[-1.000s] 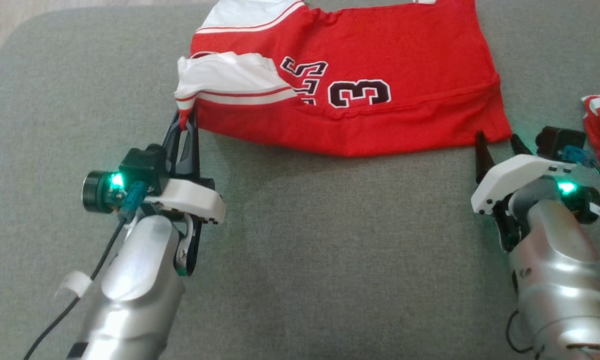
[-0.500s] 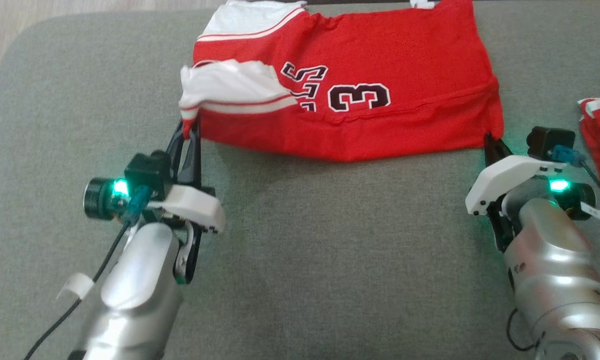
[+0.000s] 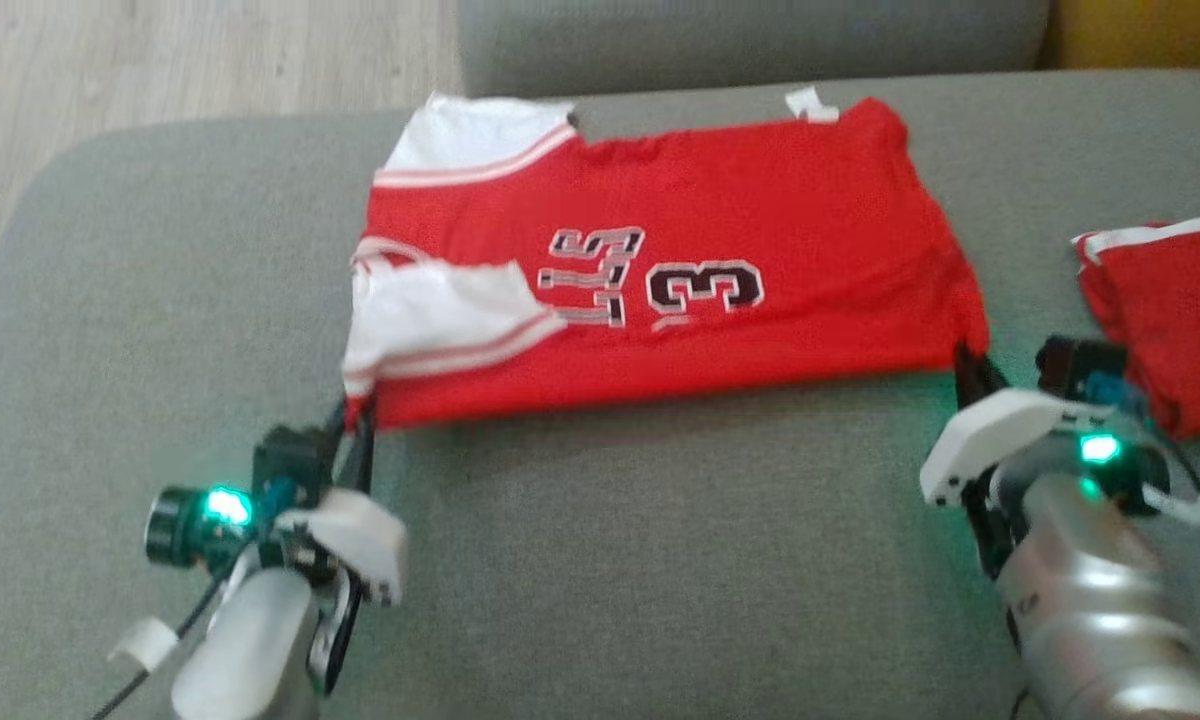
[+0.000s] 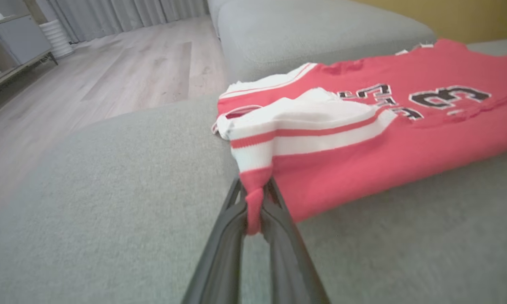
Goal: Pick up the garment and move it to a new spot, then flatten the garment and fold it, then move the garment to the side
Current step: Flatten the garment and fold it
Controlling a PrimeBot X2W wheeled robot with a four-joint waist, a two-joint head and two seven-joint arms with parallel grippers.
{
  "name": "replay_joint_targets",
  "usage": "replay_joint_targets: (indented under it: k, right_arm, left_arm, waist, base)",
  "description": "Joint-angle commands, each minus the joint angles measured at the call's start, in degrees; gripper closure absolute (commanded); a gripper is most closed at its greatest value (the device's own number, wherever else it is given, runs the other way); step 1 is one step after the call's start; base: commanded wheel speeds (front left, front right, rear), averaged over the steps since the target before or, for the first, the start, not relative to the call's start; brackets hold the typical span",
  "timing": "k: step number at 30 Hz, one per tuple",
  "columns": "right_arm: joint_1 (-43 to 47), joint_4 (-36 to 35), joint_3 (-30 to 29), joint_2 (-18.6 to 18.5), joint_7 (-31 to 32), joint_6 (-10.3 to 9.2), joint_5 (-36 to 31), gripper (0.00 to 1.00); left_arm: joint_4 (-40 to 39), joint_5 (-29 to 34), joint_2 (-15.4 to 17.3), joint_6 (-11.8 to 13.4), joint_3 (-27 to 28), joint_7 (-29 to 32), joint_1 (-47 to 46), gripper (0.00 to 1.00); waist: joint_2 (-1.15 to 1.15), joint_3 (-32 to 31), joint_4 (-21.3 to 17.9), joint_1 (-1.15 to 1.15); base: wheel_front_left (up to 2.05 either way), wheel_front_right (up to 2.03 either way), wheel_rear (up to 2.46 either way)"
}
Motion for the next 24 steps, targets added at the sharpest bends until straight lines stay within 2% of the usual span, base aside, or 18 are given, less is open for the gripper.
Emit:
replay_joint_targets:
  k: [1, 6, 11, 17, 22, 23, 24]
  right_arm:
    - [-0.53, -0.94, 1.37, 0.28, -0.95, 0.2, 0.59, 1.0]
    - [2.26, -0.31, 2.29, 0.28, -0.9, 0.2, 4.02, 1.0]
    - [5.65, -0.46, 3.84, 0.28, -0.79, 0.2, 6.94, 1.0]
    - [9.2, -2.77, 4.65, 0.28, -0.4, 0.2, 9.36, 1.0]
    - [11.01, -5.79, 5.3, 0.28, 0.41, 0.2, 11.37, 1.0]
    - [11.34, -6.69, 5.2, 0.28, 0.33, 0.2, 11.42, 0.89]
    - [11.66, -7.64, 5.34, 0.28, 0.25, 0.2, 11.56, 0.0]
  left_arm:
    - [-1.47, 0.66, 2.35, -0.21, 1.58, 0.0, -0.97, 1.0]
    - [-3.43, 0.82, 4.62, -0.74, 0.17, 3.03, 3.87, 1.0]
    - [-8.65, 0.3, 6.73, -0.5, -0.64, 7.15, 9.36, 1.0]
    - [-16.25, -0.04, 8.39, 0.99, -0.9, 10.47, 13.76, 1.0]
    - [-18.73, -0.31, 8.37, 1.92, -1.19, 11.54, 15.08, 1.0]
    - [-18.95, -0.4, 8.29, 2.02, -1.22, 11.64, 15.15, 0.84]
    - [-19.18, -0.45, 8.22, 2.28, -1.14, 11.52, 15.18, 0.3]
  waist:
    - [0.0, -1.56, -0.49, 0.0]
    - [0.0, -4.24, -1.72, 0.0]
    - [0.0, -6.21, -2.5, 0.0]
    - [0.0, -6.48, -2.62, 0.0]
    - [0.0, -6.05, -2.63, 0.0]
    - [0.0, -5.98, -2.59, 0.0]
    - [0.0, -5.92, -2.51, 0.0]
  base:
    - [0.0, 0.0, 0.0]
    - [0.0, 0.0, 0.0]
    - [0.0, 0.0, 0.0]
    - [0.0, 0.0, 0.0]
    - [0.0, 0.0, 0.0]
    - [0.0, 0.0, 0.0]
    - [0.0, 0.0, 0.0]
